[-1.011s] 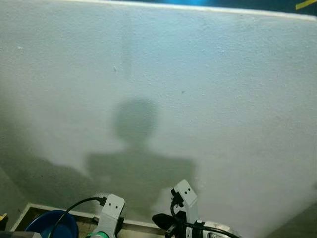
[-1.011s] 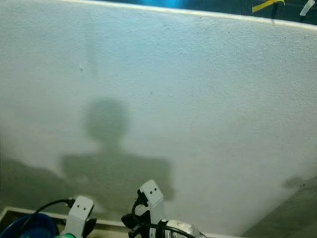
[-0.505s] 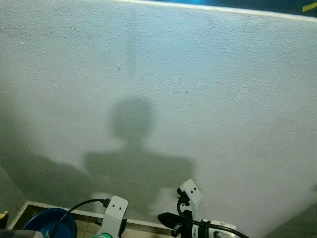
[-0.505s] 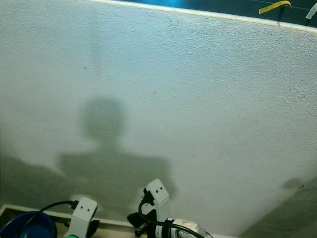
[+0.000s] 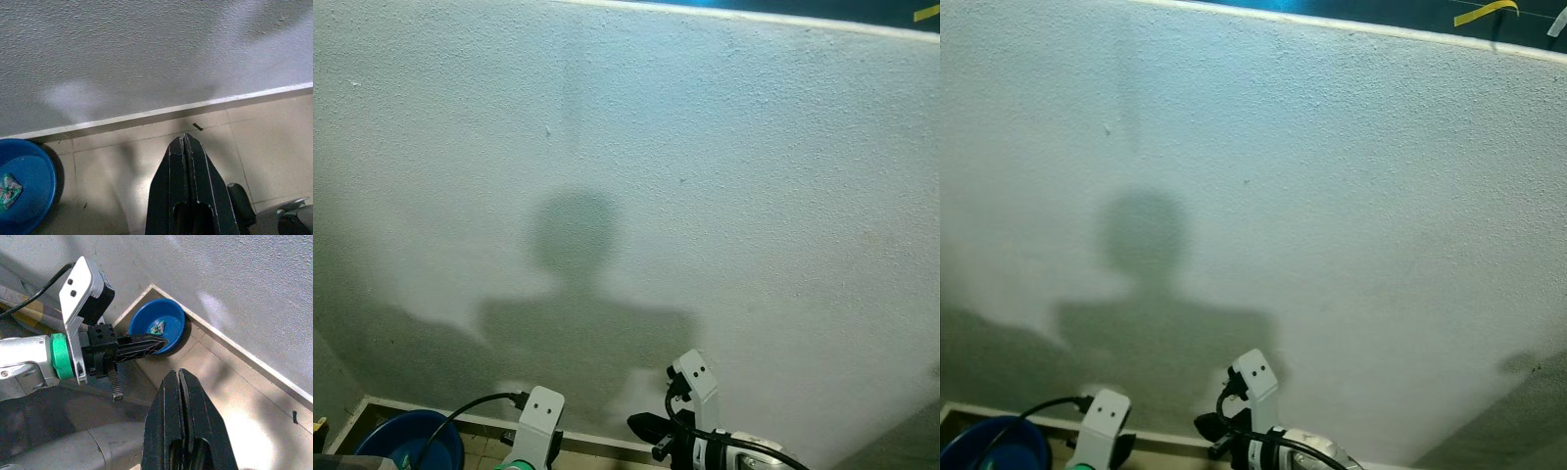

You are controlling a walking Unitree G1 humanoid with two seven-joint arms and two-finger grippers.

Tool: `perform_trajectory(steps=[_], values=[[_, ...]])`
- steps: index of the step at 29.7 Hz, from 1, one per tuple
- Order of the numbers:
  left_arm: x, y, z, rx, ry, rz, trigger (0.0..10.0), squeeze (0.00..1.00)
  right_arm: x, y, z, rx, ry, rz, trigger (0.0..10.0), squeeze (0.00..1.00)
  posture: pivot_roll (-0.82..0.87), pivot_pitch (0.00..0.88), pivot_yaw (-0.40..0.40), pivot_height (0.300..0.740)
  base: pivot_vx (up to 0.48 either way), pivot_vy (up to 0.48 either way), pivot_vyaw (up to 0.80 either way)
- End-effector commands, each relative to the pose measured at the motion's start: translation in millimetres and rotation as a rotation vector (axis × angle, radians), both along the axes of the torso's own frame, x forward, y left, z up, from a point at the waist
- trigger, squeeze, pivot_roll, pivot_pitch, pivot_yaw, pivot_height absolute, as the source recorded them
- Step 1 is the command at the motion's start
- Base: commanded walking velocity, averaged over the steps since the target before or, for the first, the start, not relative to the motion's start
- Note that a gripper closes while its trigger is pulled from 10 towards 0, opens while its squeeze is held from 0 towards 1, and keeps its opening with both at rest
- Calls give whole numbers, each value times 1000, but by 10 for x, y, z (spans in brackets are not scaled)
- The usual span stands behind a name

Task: Clothes washing

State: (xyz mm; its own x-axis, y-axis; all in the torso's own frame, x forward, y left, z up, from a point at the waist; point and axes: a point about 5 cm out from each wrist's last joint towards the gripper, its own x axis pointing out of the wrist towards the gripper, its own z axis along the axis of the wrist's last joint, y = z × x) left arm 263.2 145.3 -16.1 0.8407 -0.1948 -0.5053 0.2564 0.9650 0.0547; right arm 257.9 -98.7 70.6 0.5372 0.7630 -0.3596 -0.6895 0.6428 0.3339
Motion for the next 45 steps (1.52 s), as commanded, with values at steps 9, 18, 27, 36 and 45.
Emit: perform_trajectory(steps=[9,18,27,36,45], values=[[-22,-71,-28,-19,11,10,10000,0,8,-69,-22,-11,13,11,10000,0,-24,54,-17,740,0,0,0],[-53,-60,-54,-12,21,3,10000,0,-1,-40,-5,-7,5,30,10000,0,-29,68,-34,740,0,0,0],[-85,65,-61,-8,18,48,10000,0,-14,33,12,6,6,58,10000,0,-19,75,-40,740,0,0,0],[-102,90,-74,2,25,32,10000,0,-9,66,23,17,6,59,10000,0,-18,76,-27,740,0,0,0],[-104,55,-87,5,32,32,10000,0,-9,26,7,17,17,56,10000,0,-16,81,-31,740,0,0,0]])
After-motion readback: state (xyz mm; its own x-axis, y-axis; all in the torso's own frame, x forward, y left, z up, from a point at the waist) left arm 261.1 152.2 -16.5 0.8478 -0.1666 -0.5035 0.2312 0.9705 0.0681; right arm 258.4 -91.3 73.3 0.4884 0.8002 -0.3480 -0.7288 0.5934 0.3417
